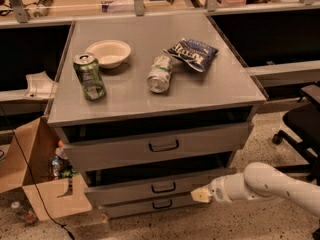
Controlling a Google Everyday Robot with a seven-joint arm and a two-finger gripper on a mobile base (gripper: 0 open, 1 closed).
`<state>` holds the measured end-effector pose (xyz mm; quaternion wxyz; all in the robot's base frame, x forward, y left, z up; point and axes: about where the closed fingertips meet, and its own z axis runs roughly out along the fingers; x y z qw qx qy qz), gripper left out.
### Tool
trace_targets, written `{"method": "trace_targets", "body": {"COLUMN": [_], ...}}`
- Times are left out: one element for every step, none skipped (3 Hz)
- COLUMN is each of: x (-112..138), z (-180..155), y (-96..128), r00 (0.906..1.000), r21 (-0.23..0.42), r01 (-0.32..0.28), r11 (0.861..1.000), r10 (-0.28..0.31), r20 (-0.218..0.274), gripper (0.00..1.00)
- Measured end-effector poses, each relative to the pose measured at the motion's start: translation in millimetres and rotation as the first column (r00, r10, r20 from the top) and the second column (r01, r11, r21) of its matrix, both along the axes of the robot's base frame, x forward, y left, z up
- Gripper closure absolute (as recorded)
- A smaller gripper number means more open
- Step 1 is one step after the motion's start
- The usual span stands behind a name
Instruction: Close middle drawer
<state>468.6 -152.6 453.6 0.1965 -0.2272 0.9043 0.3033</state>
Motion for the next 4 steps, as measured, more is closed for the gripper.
{"method": "trace_targets", "body": {"x": [15.6,39.4,55.0,59.8], "z": [-14.4,-25.8,-30.5,-32.0], "y": [1.1,4.6,6.3,8.3], "r00": [0.9999,0.9995,0.9990,0.9985], "r21": [-0.017,-0.024,-0.026,-0.018], "r01": [0.012,0.026,0.034,0.040], "r11": [1.000,0.999,0.999,0.999], "r10": [-0.012,-0.026,-0.033,-0.040], "r20": [0.007,0.016,0.031,0.038], "gripper": [1.00,1.00,1.00,1.00]}}
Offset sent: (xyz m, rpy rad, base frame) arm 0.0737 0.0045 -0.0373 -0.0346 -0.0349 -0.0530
